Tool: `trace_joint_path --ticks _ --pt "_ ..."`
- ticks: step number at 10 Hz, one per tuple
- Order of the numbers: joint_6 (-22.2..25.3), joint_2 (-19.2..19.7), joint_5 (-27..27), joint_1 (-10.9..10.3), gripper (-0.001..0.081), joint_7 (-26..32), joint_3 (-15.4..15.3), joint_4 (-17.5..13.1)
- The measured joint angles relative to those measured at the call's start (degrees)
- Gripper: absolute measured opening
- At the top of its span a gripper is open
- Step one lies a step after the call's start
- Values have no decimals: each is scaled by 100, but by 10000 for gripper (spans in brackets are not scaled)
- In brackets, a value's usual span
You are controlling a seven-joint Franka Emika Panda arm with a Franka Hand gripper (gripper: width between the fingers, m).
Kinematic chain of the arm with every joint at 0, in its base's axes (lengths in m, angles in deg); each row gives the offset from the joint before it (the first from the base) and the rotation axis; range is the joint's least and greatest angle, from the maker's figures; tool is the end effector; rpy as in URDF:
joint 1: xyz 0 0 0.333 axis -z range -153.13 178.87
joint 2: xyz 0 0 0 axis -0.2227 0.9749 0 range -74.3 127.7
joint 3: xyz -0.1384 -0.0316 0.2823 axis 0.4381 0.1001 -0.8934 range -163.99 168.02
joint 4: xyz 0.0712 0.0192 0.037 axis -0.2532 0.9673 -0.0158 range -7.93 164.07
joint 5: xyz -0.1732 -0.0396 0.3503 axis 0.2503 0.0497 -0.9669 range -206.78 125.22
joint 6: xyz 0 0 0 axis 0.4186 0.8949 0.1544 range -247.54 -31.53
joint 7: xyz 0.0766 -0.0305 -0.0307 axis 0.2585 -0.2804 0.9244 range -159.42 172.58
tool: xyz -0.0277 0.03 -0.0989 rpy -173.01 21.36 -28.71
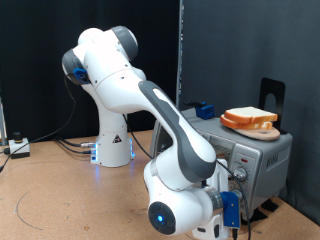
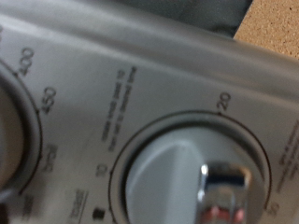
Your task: Make a piece of toast with the oven
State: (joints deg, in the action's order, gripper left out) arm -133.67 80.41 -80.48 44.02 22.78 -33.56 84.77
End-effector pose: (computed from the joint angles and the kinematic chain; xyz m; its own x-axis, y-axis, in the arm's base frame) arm 0.6033 0.0775 0.1462 0.8499 0.2393 -0.4695 -0.3652 -0.3748 -0.8521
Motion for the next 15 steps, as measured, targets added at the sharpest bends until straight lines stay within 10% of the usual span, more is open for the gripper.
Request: trace_joint_path --ticks 2,6,10,15 --pt "-67 0 -76 1 685 5 -20 15" --pt "-190 14 -127 2 179 4 -27 46" --pt "-197 21 -152 13 98 -3 -28 58" --pt "-741 -85 -249 330 98 2113 -327 471"
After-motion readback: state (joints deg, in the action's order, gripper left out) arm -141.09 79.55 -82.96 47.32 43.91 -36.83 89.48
